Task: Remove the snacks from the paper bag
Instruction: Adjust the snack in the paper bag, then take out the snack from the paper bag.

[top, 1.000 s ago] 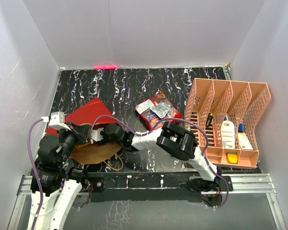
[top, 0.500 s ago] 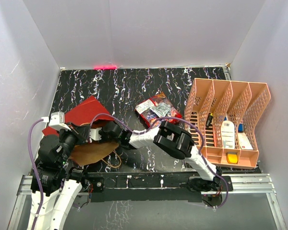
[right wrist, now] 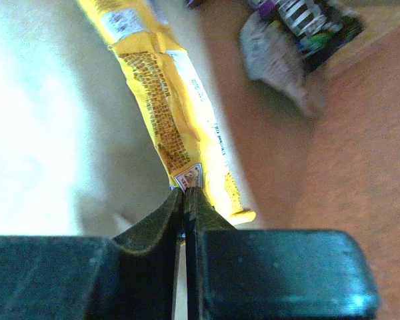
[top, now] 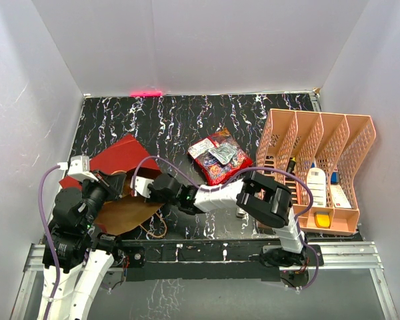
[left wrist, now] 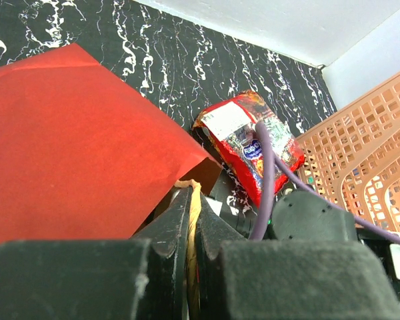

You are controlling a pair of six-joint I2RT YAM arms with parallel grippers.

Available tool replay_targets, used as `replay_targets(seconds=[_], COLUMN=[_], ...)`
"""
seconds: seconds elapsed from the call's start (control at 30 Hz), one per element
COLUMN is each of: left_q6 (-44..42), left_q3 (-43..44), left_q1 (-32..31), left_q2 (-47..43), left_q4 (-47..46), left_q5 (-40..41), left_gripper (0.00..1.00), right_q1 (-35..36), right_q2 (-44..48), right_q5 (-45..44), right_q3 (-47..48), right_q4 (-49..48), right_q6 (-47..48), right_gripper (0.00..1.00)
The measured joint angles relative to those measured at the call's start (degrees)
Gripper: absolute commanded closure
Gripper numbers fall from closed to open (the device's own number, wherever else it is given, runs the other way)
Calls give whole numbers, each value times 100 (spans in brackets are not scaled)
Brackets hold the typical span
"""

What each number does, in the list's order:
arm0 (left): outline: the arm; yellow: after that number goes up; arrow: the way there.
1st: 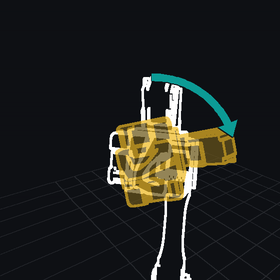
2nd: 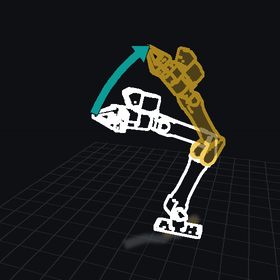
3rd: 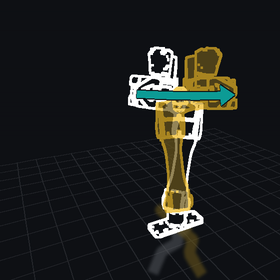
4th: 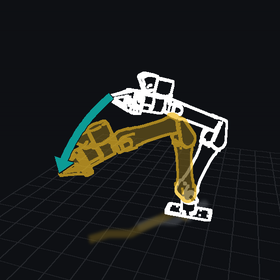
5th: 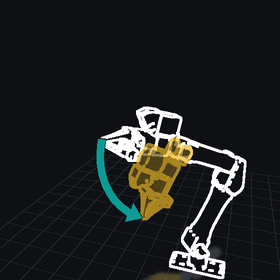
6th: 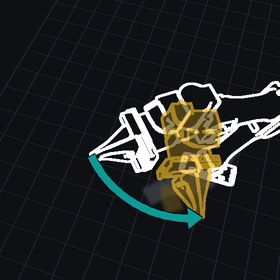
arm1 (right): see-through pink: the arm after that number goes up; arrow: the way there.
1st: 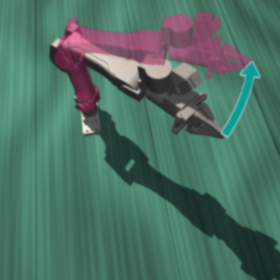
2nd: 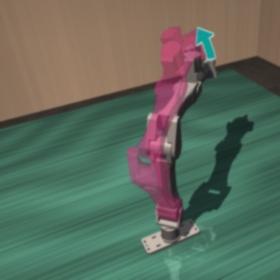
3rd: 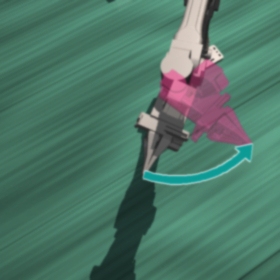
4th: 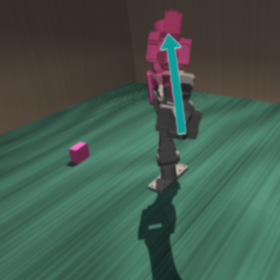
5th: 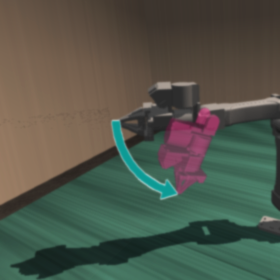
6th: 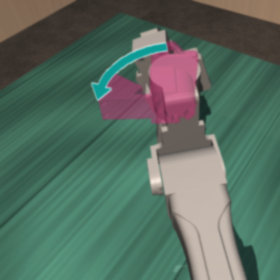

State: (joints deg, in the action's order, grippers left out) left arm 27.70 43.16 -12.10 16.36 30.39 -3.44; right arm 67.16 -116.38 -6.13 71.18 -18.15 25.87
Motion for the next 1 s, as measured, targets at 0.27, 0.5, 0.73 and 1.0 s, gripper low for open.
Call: replay_targets(seconds=[0.27, 0.5, 0.73, 1.0], left_q6=[0, 0, 0, 0], left_q3=[0, 0, 0, 0], left_q1=[0, 0, 0, 0], left_q2=[2, 2, 2, 2], left_q4=[2, -2, -2, -4], left_q5=[-4, -7, -22, -20], left_gripper=[100, 100, 100, 100], right_q1=[291, 328, 319, 323], right_q2=[-4, -68, -378, -774], right_q5=[402, 417, 461, 210], right_q3=[-310, -129, 31, 522], right_q4=[74, 127, 79, 15], right_q6=[-708, -649, 81, 422], right_gripper=[74, 46, 34, 74])
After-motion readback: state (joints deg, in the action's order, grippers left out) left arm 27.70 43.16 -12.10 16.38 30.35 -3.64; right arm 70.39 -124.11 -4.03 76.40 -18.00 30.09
